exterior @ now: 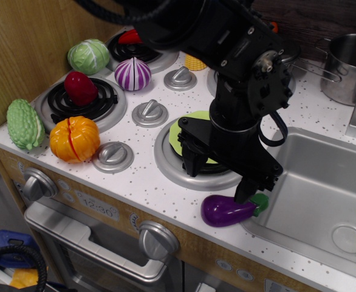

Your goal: Put eggplant on plate

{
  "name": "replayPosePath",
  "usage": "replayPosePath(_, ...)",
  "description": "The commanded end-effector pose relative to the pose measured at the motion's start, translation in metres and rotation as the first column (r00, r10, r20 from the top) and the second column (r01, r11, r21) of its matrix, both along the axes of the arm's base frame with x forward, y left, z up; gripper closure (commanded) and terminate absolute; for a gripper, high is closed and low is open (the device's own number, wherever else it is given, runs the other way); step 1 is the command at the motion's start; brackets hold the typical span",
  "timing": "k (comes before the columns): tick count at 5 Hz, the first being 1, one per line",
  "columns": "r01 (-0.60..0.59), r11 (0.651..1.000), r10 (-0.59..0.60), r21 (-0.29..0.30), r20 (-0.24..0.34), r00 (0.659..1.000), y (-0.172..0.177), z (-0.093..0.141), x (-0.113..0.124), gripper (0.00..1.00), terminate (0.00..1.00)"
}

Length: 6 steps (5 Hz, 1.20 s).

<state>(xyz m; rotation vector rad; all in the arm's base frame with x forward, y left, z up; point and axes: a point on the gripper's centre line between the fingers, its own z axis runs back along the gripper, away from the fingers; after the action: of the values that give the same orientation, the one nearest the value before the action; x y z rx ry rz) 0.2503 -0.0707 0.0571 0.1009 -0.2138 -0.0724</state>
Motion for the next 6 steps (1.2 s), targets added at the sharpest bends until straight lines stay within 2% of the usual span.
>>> replayPosePath(1, 0.0, 1.0, 0.0, 0.0, 0.0, 1.0, 0.0, 0.0, 0.0, 0.0, 0.0)
replayPosePath(2, 0.224, 0.975, -0.224, -0.005, 0.007, 0.975, 0.004, -0.002, 0.005, 0.0, 0.0)
replayPosePath(3, 0.367, 0.93, -0.367, 0.015, -0.003, 0.93, 0.006, -0.005, 0.009, 0.0, 0.0)
replayPosePath(4, 0.49, 0.871, -0.49, 0.026, -0.013, 0.872, 0.008, -0.013, 0.011, 0.0, 0.0)
replayPosePath(6, 0.485, 0.874, -0.485, 0.005, 0.031, 0.874, 0.008, -0.031, 0.006, 0.0, 0.0)
